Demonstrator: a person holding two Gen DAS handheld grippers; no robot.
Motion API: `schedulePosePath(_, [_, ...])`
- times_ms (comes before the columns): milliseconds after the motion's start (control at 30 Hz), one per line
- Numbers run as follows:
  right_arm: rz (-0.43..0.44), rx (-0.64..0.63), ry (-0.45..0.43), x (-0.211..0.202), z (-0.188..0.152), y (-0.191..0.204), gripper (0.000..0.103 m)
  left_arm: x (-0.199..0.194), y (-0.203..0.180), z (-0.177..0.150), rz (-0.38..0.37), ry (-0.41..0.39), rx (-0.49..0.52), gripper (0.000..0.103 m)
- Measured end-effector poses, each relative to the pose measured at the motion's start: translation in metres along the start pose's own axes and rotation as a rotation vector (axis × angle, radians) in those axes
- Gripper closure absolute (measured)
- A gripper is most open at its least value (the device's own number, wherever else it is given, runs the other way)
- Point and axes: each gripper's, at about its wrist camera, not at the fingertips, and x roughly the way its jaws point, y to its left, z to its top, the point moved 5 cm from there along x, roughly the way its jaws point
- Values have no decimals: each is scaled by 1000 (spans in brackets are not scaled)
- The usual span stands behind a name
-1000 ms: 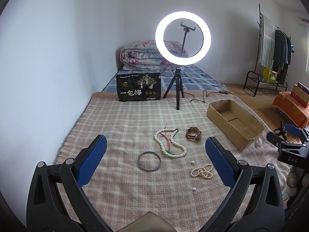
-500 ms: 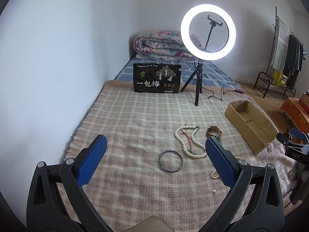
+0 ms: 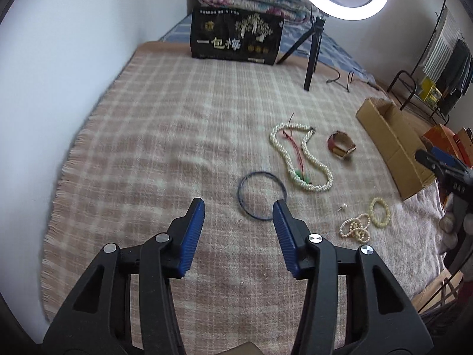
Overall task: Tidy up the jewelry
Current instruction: 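Grasp the black rubber ring with the left tool while the right tool grasps the red-strapped watch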
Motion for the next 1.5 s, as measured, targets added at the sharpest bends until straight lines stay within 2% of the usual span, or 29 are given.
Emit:
schedulePosePath(167, [51,14,84,36,15,4,5,23,-6,-1,-30,68,-7,54])
schedulePosePath(233, [82,44,135,53,18,5,17,34,-4,0,-43,106,-34,54])
schedulePosePath(333, [79,50,182,76,20,7,29,50,-1,0,-40,146,-53,59])
schedulePosePath(433, [75,52,234,97,18,5,37,65,5,0,-36,178,-79,59])
schedulePosePath(567, [137,97,313,120,12,3,41,83,14,-3,-44,235,-131,59])
schedulePosePath(633, [135,107,335,127,9,1,47,91,16,-3,-53,254,-156,59])
schedulePosePath(767, [155,157,346,135,9,-5,51,100,15,1,-64,271,-174,60])
schedulePosePath(833, [166,168,348,138,10,-5,56,104,16,2,-68,282,-184,61])
schedulePosePath(1033, [165,154,356,146,9,3,59,119,10,5,-36,298,-151,62])
schedulePosePath(1167, [163,153,362,152,10,6,63,122,9,6,-11,299,-131,70])
schedulePosePath(1267, [163,152,363,156,10,10,68,123,9,7,5,295,-119,82])
schedulePosePath(1300, [163,152,363,157,10,12,71,124,10,8,8,293,-117,88])
schedulePosePath(1400, [167,147,362,159,10,14,80,127,11,11,12,285,-116,97])
schedulePosePath(1500, [167,147,361,160,10,16,90,128,13,14,14,275,-107,100])
